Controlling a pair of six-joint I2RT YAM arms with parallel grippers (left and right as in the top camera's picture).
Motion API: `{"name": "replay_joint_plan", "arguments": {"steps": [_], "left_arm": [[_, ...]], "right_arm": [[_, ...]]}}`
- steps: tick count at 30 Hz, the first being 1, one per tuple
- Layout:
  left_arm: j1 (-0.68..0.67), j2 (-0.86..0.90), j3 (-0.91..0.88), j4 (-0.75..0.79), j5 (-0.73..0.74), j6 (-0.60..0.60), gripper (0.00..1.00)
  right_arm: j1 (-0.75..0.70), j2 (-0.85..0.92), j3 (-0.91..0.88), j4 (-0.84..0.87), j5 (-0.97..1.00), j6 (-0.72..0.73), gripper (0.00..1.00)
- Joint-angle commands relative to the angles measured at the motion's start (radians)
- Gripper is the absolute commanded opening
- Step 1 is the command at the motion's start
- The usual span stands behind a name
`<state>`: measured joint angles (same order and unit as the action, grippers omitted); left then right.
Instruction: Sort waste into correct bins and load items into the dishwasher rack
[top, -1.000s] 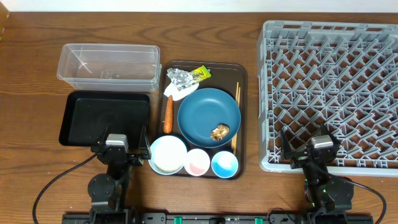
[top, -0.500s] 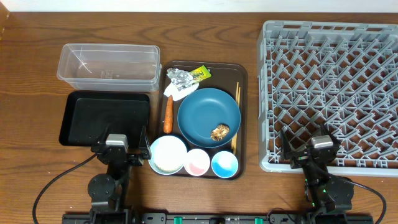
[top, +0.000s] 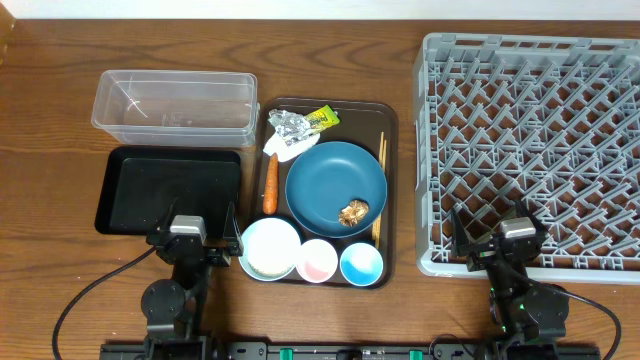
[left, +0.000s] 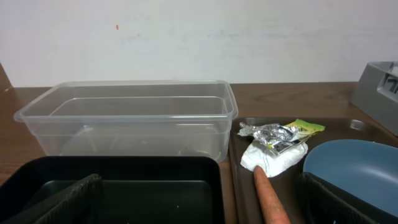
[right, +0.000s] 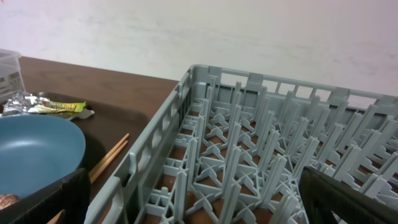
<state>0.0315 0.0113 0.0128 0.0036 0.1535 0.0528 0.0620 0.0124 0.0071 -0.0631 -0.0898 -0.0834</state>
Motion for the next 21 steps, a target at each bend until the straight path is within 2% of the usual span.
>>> {"name": "replay_joint_plan", "arguments": {"steps": [1, 8, 10, 16, 21], "left_arm": [[-0.003, 0.001, -0.009, 0.013, 0.014, 0.006, 0.98], [-0.003, 0.001, -0.009, 0.005, 0.033, 0.002, 0.98], [-0.003, 0.001, -0.009, 0.005, 0.09, -0.002, 0.98], [-0.003, 0.001, -0.006, 0.01, 0.32, -0.012, 0.98], [-0.003, 0.003, 0.053, 0.013, 0.33, -0.027, 0.98]], "right_arm": [[-0.013, -0.001, -0.002, -0.003, -0.004, 0.007, 0.99], [-0.013, -0.001, -0.002, 0.04, -0.006, 0.008, 0.99], [-0.013, -0.001, -0.002, 0.075, -0.055, 0.032, 0.99], [-0.013, -0.001, -0.002, 0.031, -0.156, 0.096, 0.99], [-0.013, -0.001, 0.025, 0.103, -0.181, 0.165, 0.99]]}}
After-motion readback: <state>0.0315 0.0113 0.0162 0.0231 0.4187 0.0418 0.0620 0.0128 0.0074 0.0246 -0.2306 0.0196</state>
